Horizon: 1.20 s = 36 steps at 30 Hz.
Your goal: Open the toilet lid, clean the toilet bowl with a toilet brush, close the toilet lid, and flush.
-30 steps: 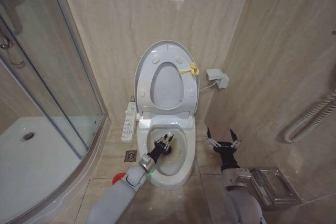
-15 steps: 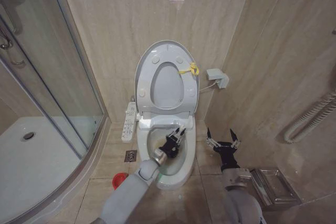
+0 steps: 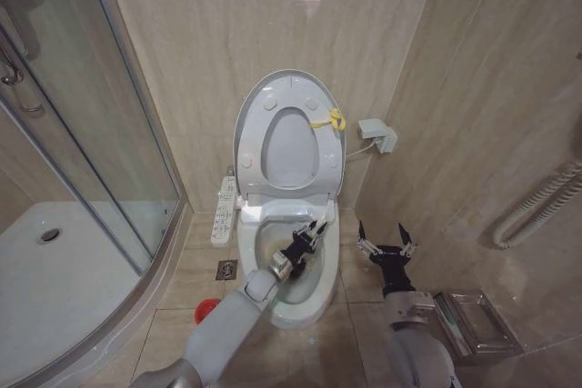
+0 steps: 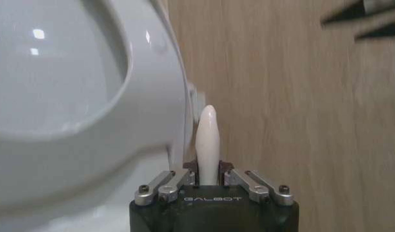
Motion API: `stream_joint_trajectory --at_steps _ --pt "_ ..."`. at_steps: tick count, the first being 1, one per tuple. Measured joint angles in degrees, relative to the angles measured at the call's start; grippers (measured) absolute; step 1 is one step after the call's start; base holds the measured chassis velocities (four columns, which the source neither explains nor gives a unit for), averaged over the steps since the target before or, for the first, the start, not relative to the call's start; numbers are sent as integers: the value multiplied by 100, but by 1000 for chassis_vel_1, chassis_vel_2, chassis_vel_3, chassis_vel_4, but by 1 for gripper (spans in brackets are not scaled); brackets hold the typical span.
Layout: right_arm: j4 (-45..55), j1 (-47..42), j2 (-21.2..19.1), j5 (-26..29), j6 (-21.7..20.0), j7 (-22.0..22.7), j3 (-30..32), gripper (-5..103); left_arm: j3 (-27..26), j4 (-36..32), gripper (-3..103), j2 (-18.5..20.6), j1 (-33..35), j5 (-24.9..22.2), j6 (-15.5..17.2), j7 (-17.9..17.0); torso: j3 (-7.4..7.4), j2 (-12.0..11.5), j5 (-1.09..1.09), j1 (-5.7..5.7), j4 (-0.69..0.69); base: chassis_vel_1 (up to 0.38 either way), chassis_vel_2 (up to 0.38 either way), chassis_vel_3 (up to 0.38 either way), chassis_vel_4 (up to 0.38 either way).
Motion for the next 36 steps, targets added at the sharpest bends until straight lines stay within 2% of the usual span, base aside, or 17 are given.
stream_joint_trajectory --at_steps 7,14,22,30,36 --pt "0 0 0 0 0 0 0 100 78 -162 20 -89 -168 -105 6 -28 0 0 0 0 -3 0 0 0 0" --pt "0 0 0 0 0 0 0 100 130 257 19 0 -145 31 -36 100 0 0 -1 0 0 0 0 0 0" --pt "0 0 0 0 0 0 0 100 101 -250 19 62 -171 -95 28 9 -1 0 0 0 -3 0 0 0 0" --pt "0 0 0 0 0 0 0 100 67 194 19 76 -18 -31 -95 136 -1 0 -1 0 0 0 0 0 0" --pt "0 0 0 0 0 0 0 100 -109 -112 19 263 172 25 -101 137 -1 0 -1 -1 -3 0 0 0 0"
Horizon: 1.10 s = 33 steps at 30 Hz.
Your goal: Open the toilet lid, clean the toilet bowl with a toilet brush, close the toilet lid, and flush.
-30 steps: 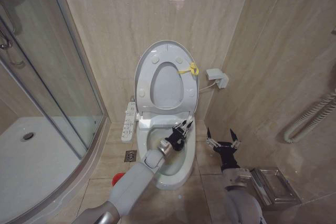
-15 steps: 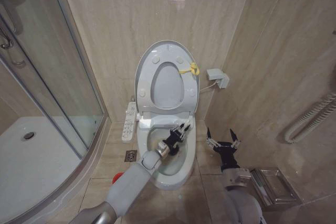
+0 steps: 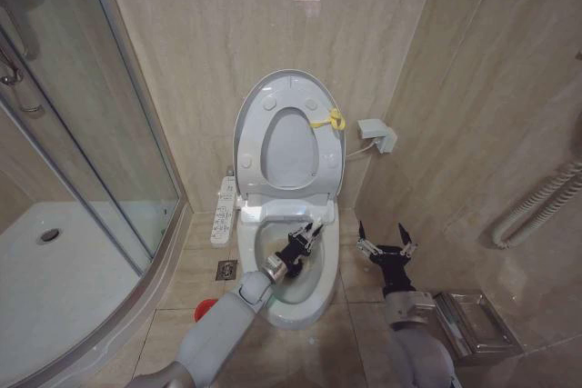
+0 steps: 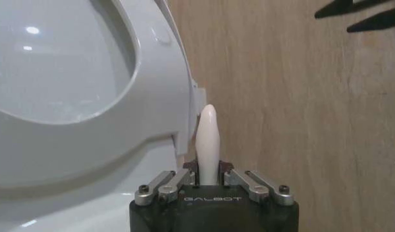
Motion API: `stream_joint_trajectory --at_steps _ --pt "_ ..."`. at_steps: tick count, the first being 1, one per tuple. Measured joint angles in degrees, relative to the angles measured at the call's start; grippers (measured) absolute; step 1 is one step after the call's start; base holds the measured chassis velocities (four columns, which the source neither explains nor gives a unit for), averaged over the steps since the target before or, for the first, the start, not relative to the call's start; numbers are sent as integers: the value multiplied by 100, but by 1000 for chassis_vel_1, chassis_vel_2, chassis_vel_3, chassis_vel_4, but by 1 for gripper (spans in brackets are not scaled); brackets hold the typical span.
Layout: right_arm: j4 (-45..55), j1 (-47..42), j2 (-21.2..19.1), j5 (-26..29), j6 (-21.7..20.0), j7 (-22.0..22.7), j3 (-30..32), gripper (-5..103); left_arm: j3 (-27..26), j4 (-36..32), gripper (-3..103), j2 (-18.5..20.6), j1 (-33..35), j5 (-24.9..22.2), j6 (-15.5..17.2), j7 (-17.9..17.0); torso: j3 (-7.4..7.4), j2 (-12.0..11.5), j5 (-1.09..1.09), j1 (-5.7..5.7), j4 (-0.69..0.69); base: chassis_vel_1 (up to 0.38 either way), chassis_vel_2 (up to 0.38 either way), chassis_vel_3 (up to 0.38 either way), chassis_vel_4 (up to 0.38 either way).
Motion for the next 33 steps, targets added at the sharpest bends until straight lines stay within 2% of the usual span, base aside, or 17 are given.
stream_joint_trajectory --at_steps 7,14,19,22,27,33 --pt "0 0 0 0 0 0 0 100 -389 128 19 261 220 81 -110 33 0 0 -1 0 2 0 0 0 0" --pt "0 0 0 0 0 0 0 100 -583 202 19 362 344 192 -157 20 0 0 0 0 2 0 0 0 0" --pt "0 0 0 0 0 0 0 100 -655 -327 19 320 466 204 -73 -197 0 0 1 0 1 0 0 0 0" --pt "0 0 0 0 0 0 0 100 -632 -888 19 252 602 199 60 -350 0 0 1 0 1 0 0 0 0" --pt "0 0 0 0 0 0 0 100 -504 -1397 19 82 778 244 187 -413 0 0 1 0 1 0 0 0 0" --pt "0 0 0 0 0 0 0 100 -310 -1305 19 -69 768 253 153 -324 0 0 2 0 2 0 0 0 0"
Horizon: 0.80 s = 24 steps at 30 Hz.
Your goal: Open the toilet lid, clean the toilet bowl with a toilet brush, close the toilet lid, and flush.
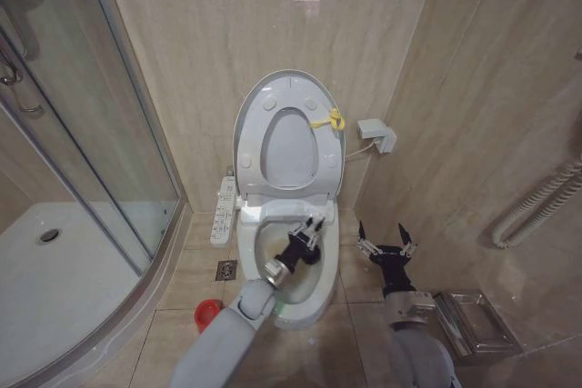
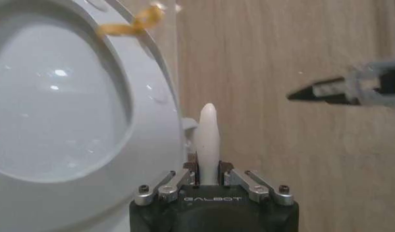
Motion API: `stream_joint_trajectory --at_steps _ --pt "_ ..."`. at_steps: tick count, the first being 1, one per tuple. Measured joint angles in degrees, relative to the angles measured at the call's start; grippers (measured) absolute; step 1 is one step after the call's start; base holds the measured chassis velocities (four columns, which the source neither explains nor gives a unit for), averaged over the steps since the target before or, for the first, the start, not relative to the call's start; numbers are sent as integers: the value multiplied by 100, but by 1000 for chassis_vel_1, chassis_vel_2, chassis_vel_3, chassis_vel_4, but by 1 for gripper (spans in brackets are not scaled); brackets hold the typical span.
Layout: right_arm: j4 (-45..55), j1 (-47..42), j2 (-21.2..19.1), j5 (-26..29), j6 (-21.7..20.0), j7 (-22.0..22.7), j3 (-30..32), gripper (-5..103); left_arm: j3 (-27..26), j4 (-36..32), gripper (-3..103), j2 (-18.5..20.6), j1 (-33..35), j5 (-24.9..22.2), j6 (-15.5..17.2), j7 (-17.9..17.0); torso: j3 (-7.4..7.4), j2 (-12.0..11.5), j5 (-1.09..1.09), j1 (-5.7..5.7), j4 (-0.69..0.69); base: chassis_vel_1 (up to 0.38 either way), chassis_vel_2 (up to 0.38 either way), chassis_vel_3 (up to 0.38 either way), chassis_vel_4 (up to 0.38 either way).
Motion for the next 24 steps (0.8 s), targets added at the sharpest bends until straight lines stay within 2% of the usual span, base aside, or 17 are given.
stream_joint_trajectory --at_steps 8,13,19,24 --pt "0 0 0 0 0 0 0 100 110 1164 19 -194 -343 10 -294 148 0 0 -1 0 -1 0 0 0 0" --pt "0 0 0 0 0 0 0 100 117 1261 19 -221 -507 -6 -287 142 0 0 -1 0 -1 0 0 0 0" --pt "0 0 0 0 0 0 0 100 263 894 19 -237 -611 -227 -146 137 1 0 -1 1 -3 0 0 0 0" --pt "0 0 0 0 0 0 0 100 299 1450 19 -263 -647 -165 -226 194 1 -1 -1 0 0 0 0 0 0"
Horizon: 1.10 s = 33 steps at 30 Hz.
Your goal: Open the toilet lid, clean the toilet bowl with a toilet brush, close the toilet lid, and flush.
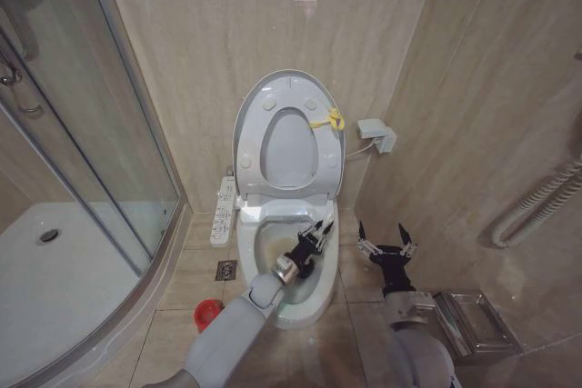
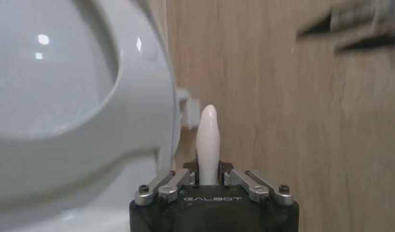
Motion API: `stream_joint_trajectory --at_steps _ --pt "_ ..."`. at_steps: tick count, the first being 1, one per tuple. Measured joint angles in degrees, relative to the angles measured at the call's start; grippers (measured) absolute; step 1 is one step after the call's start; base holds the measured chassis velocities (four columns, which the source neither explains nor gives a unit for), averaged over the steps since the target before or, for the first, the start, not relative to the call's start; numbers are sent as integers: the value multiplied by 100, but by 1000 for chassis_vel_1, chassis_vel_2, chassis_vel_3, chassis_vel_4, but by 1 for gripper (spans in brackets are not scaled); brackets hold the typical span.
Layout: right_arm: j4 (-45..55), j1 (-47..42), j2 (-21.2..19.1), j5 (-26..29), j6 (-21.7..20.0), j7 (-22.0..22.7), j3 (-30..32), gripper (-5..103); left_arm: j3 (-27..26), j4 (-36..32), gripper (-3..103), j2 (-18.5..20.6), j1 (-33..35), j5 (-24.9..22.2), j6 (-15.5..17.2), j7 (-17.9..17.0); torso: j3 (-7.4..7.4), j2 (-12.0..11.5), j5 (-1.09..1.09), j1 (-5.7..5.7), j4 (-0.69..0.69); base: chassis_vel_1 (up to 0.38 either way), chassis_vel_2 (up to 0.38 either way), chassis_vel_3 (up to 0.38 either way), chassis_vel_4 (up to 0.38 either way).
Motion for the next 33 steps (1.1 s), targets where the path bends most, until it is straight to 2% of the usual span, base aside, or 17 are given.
stream_joint_trajectory --at_steps 4,12,19,25,33 --pt "0 0 0 0 0 0 0 100 -81 189 19 41 -47 51 -21 -1 0 0 0 0 1 0 0 0 0" --pt "0 0 0 0 0 0 0 100 -93 -255 19 83 -116 -108 50 -8 0 0 0 0 -3 0 0 0 0" --pt "0 0 0 0 0 0 0 100 -113 98 19 65 44 -71 -17 79 -1 1 0 0 0 0 0 0 0" --pt "0 0 0 0 0 0 0 100 -436 -399 19 385 305 108 21 87 0 0 -1 0 -1 0 0 0 0" --pt "0 0 0 0 0 0 0 100 -716 -655 19 704 732 154 23 73 0 1 0 0 -1 0 0 0 0"
